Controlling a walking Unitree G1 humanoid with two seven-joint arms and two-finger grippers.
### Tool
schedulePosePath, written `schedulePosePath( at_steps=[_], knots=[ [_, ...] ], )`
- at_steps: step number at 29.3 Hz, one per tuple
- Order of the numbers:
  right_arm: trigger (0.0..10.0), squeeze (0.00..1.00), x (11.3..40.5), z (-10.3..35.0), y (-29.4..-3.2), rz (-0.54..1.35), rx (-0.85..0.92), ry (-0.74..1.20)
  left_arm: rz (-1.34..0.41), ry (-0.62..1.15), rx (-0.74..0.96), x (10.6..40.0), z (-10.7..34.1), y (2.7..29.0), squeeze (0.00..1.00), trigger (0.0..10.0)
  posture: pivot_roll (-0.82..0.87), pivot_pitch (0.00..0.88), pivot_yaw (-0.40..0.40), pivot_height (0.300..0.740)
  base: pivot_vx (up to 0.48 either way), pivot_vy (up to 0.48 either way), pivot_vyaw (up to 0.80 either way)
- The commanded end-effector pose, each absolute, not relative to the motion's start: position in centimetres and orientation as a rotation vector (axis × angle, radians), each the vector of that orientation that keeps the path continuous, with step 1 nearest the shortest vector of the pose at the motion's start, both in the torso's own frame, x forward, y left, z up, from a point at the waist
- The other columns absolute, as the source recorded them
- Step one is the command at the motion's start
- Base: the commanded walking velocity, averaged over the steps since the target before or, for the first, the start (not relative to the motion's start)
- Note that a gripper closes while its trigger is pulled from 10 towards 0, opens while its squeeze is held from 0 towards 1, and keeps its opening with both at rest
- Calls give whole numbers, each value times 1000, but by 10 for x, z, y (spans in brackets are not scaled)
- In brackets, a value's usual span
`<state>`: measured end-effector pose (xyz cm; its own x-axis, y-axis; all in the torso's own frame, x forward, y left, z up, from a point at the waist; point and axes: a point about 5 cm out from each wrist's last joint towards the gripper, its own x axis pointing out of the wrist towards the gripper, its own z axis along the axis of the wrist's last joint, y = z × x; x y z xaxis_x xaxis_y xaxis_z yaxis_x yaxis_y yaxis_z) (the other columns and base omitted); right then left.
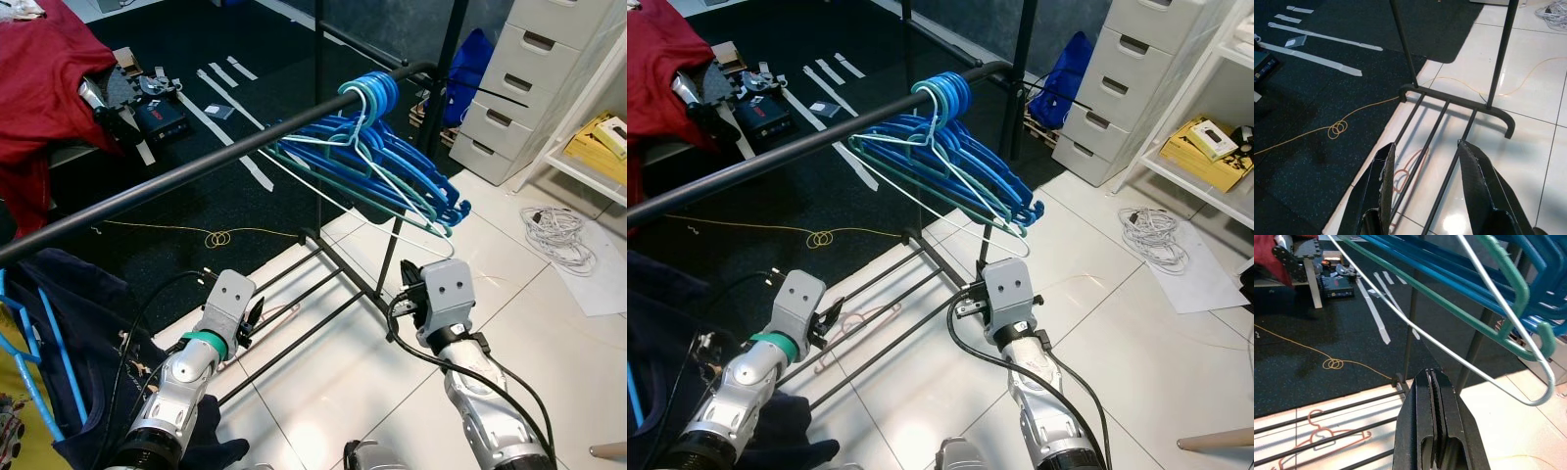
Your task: Hang hanger
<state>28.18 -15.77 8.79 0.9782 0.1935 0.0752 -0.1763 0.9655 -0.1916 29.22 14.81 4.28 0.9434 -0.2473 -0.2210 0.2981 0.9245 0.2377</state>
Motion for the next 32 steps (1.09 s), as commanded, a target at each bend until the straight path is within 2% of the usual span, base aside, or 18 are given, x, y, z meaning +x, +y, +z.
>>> schedulePosePath(
  at_steps=[1, 16, 32],
  knots=[
    [10000, 0, 280, 83, -158, 191, -185, -83, -273, 208, 268, 289, 39, 151, 0, 10000, -149, 60, 86, 740, -277, 0, 0],
    [10000, 0, 281, 82, -159, 184, -184, -87, -272, 209, 274, 289, 39, 152, 0, 10000, -145, 60, 90, 740, -302, 0, 0],
    [10000, 0, 281, 81, -159, 182, -182, -91, -271, 208, 275, 290, 40, 152, 0, 10000, -144, 60, 91, 740, -405, 0, 0]
  ],
)
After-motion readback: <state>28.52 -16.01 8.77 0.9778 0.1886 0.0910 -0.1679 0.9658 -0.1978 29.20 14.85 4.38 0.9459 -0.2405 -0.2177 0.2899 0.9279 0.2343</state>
